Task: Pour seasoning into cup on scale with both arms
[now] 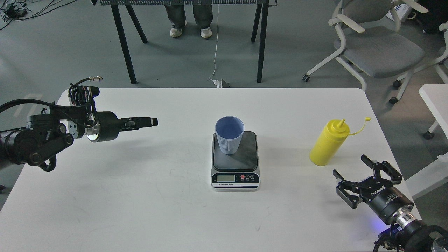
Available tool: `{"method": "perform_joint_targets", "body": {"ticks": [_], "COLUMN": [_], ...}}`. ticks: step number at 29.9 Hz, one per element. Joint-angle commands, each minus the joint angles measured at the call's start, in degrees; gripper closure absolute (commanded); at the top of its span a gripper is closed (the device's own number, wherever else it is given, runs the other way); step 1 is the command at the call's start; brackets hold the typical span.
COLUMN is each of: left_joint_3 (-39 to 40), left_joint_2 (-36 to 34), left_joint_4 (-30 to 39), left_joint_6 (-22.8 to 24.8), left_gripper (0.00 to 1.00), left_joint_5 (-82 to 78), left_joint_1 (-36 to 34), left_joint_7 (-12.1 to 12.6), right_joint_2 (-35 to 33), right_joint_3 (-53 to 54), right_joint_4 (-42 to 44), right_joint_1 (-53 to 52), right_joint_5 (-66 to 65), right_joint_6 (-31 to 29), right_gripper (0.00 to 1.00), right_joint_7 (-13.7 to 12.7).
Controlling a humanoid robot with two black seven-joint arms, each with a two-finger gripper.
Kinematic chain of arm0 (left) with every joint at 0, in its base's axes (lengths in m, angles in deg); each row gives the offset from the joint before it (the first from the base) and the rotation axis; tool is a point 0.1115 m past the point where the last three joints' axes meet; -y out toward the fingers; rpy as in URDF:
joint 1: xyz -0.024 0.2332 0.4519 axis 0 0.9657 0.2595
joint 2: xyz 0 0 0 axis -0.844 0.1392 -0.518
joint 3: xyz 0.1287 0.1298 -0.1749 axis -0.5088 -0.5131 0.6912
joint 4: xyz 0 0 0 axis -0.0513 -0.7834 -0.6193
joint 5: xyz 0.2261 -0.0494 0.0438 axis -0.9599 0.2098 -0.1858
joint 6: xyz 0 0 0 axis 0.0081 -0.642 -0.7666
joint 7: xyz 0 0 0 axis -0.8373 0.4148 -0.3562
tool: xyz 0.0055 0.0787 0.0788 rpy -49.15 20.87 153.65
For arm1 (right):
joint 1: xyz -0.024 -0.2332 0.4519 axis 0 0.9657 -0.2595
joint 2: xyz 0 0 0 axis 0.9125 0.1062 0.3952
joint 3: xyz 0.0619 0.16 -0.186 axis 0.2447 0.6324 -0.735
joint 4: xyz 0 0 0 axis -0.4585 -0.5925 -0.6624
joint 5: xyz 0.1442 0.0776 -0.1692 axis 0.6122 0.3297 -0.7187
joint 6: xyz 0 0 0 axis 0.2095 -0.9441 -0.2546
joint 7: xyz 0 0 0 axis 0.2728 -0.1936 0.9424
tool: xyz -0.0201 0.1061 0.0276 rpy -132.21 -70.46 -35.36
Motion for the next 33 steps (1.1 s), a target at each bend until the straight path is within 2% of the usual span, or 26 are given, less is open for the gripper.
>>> {"method": "perform_joint_targets", "body": {"ticks": [1, 5, 20, 23, 26, 28, 33], "left_joint_3": [0.0, 0.1, 0.2, 0.2, 0.4, 0.8, 2.1], "left_joint_2": [0.0, 0.0, 0.0, 0.0, 0.0, 0.0, 0.0], "left_joint_4": [-0.1, -0.1, -0.1, -0.1, -0.1, -0.1, -0.1], "left_joint_6": [0.0, 0.0, 0.0, 0.0, 0.0, 0.1, 0.1], "left_gripper": [0.27, 0.27, 0.27, 0.27, 0.27, 0.27, 0.27], "left_joint_5": [0.0, 0.1, 0.3, 0.4, 0.8, 1.0, 1.7], "left_joint_1": [-0.1, 0.0, -0.6, -0.6, -0.6, -0.7, -1.3], "left_joint_7": [0.0, 0.0, 0.0, 0.0, 0.0, 0.0, 0.0], "right_joint_2": [-4.7, -10.9, -26.6, -30.1, -30.8, -29.6, -20.3], "right_joint_3": [1.6, 2.1, 10.6, 10.6, 8.5, 5.5, -9.3], "right_joint_4": [-3.6, -6.3, -10.3, -10.0, -9.0, -6.6, 2.5], "right_joint_1": [3.3, 3.9, 1.0, -5.2, -15.9, -24.1, -43.8], "right_joint_5": [0.0, -0.3, -0.3, -0.3, -1.3, -4.3, -8.4], "right_joint_6": [0.0, 0.0, 0.0, 0.0, 0.0, 0.0, 0.0], "right_gripper": [0.04, 0.04, 0.04, 0.04, 0.03, 0.03, 0.03], "right_joint_7": [0.1, 0.3, 0.2, 0.0, -1.1, -2.2, -2.3]}}
